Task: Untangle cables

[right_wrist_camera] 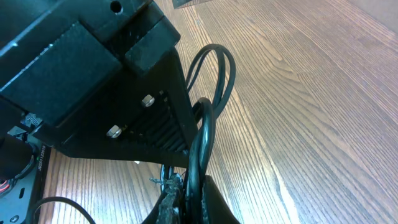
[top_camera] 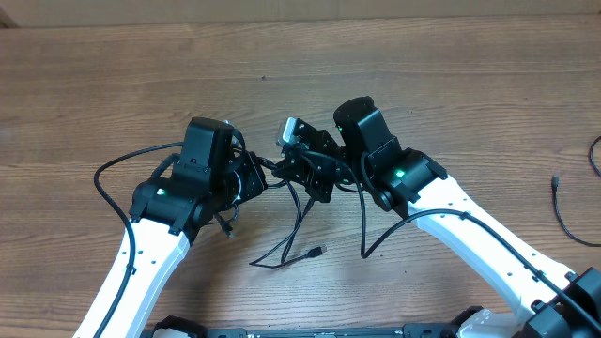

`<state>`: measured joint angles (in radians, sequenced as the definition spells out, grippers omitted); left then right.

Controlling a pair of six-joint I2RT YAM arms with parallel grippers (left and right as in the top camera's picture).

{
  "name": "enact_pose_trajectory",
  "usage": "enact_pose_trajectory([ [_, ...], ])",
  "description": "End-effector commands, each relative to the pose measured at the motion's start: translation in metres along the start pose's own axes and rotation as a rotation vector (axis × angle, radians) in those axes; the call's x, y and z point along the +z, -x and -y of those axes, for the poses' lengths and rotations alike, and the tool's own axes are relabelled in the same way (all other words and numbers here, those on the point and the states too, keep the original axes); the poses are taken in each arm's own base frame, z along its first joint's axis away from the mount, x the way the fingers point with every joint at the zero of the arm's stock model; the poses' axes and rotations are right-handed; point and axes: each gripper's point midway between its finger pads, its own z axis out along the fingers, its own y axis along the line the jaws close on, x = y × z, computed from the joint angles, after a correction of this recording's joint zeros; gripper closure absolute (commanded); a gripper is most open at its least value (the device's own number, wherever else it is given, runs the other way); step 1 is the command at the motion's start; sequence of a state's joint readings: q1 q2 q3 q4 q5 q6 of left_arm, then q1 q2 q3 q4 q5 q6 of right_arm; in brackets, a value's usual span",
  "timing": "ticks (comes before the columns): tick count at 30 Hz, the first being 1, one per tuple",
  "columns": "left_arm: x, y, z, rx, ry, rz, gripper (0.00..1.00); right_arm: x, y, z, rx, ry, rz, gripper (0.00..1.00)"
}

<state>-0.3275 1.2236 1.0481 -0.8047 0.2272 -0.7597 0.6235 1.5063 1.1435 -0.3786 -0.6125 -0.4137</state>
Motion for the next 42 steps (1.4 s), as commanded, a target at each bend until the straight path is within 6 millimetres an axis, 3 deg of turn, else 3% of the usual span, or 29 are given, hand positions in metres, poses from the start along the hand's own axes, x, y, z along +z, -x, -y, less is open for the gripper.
enact_pose_trajectory([
  [1,-0.004,0.001,0.005,0.002,-0.013,0.003,0.96,-0.003,0.007,0.003,-0.022,-0.027,0.01,0.94],
  [3,-0.004,0.001,0.005,0.001,-0.013,0.002,0.96,-0.003,0.007,0.002,-0.022,-0.026,0.01,0.71],
  [7,-0.004,0.001,0.006,0.001,-0.015,0.0,0.96,-0.003,0.008,0.003,-0.027,-0.029,0.016,0.64],
  [12,-0.004,0.001,0.005,0.001,-0.015,-0.001,0.96,-0.003,0.017,0.006,-0.052,-0.04,0.048,0.79],
  [16,-0.004,0.001,0.005,0.001,-0.014,-0.001,0.96,-0.003,0.017,0.006,-0.053,-0.041,0.05,0.96],
  [21,-0.004,0.001,0.005,0.001,-0.014,-0.001,0.96,-0.003,0.016,0.006,-0.048,-0.039,0.043,0.96],
  [24,-0.004,0.001,0.006,0.001,-0.015,0.0,0.96,-0.003,0.012,0.004,-0.037,-0.034,0.028,0.83],
  [27,-0.004,0.001,0.006,0.001,-0.016,0.001,0.96,-0.003,0.008,0.003,-0.027,-0.029,0.015,0.84],
  [29,-0.004,0.001,0.006,0.001,-0.016,0.001,0.96,-0.003,0.008,0.003,-0.026,-0.029,0.014,0.96],
  [37,-0.004,0.001,0.006,0.0,-0.015,0.001,0.96,-0.003,0.006,0.004,-0.013,-0.033,0.007,0.96],
  [42,-0.004,0.005,0.001,-0.047,0.011,0.023,0.96,-0.005,0.0,0.02,0.084,-0.129,-0.02,0.96],
])
